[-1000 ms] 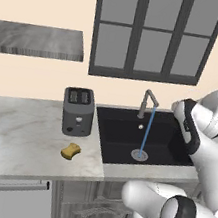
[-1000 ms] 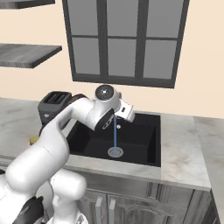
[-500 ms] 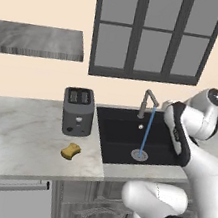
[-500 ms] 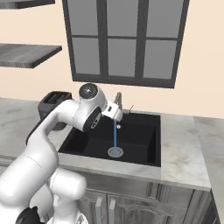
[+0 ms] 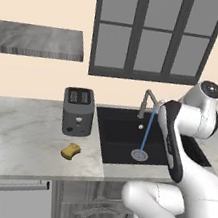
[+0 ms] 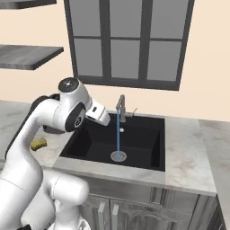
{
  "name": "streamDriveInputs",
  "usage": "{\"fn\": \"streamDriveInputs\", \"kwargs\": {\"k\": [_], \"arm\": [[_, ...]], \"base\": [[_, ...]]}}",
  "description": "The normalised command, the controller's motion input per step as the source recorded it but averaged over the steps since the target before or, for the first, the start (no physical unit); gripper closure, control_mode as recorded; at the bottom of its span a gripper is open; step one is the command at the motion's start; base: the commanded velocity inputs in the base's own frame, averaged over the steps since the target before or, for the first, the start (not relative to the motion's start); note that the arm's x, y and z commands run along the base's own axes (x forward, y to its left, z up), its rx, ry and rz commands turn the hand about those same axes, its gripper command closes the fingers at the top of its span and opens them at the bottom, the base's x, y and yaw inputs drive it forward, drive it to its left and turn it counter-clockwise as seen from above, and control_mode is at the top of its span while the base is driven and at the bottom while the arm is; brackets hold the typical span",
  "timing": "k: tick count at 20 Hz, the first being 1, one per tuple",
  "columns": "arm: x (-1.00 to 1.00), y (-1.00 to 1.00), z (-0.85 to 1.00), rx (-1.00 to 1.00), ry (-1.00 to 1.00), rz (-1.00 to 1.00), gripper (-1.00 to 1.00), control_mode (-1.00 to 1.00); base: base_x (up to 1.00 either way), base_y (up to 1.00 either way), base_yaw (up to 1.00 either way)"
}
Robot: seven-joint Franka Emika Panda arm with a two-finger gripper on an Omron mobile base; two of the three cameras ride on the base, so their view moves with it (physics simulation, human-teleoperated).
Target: Soak the sponge with water for a few seconds and then drop it inside the sink.
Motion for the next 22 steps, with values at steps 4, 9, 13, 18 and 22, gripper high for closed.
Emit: {"fn": "streamDriveInputs", "kwargs": {"k": [4, 9, 13, 18, 22], "arm": [[-0.54, 0.41, 0.04, 0.0, 0.03, 0.0, -1.0, -1.0], [-0.42, 0.39, -0.02, 0.03, 0.0, 0.0, -1.0, -1.0], [-0.26, 0.46, -0.29, 0.1, 0.0, 0.0, -1.0, -1.0], [0.01, 0.53, -0.36, 0.12, 0.0, 0.07, -1.0, -1.0], [0.2, 0.58, -0.13, 0.04, 0.03, 0.11, -1.0, -1.0]], "base": [[0.0, 0.0, 0.0], [0.0, 0.0, 0.0], [0.0, 0.0, 0.0], [0.0, 0.0, 0.0], [0.0, 0.0, 0.0]]}}
